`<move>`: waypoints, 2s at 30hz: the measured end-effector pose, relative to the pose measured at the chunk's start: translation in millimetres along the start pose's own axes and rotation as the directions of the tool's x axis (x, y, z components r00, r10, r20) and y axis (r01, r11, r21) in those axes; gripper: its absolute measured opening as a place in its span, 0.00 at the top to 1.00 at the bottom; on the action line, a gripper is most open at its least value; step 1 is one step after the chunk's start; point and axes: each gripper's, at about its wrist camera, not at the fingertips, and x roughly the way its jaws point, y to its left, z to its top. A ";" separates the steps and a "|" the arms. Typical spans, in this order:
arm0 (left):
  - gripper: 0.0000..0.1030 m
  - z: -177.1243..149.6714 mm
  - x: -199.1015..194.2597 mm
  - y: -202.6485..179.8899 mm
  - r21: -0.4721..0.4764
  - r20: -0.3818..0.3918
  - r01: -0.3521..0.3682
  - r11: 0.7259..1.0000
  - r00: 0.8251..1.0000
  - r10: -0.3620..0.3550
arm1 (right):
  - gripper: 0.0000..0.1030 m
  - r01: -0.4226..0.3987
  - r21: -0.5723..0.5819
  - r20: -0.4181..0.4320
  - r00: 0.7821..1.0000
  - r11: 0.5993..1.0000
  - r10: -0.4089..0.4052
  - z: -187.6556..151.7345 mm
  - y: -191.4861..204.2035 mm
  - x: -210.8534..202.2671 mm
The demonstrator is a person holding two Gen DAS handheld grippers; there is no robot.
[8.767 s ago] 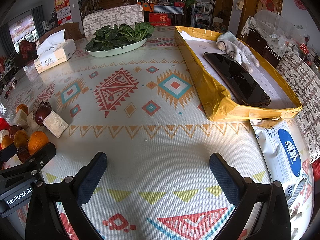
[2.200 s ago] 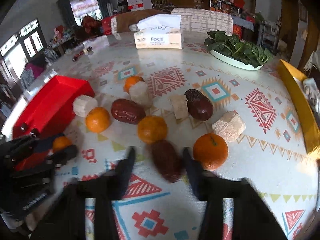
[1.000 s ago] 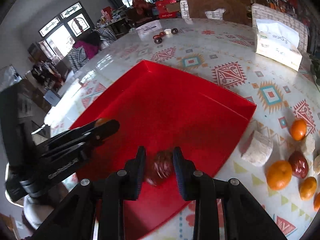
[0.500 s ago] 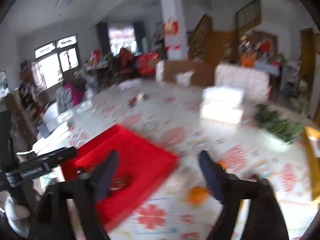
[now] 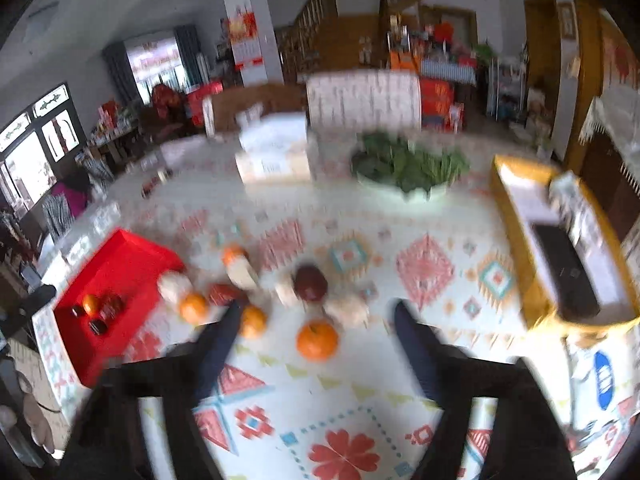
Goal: Organize fruits
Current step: 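Carry the orange and the date into the red tray and open both tools, then grasp an orange with the left tool while the right tool grasps another orange, then lower both held oranges into the red tray and open both tools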
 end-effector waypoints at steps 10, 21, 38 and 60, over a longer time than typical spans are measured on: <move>0.25 -8.6 35.2 -20.5 0.045 -0.080 -0.009 0.999 0.997 0.013 | 0.63 -0.050 0.040 -0.074 0.996 0.998 0.053 -10.1 -0.4 60.8; 0.25 -17.7 82.0 -62.9 0.150 -0.155 0.065 0.987 0.987 -0.042 | 0.65 -0.108 0.062 -0.075 0.991 0.992 0.113 -18.3 0.9 70.5; 0.71 -32.1 161.1 -131.0 0.438 -0.207 0.005 0.899 0.974 0.095 | 0.65 -0.088 0.191 -0.016 0.996 0.978 0.093 -14.6 -41.2 54.0; 0.71 5.5 25.8 25.5 0.046 -0.006 -0.126 0.991 0.992 0.126 | 0.65 -0.039 0.065 0.070 0.997 0.997 0.035 -16.0 -2.9 39.5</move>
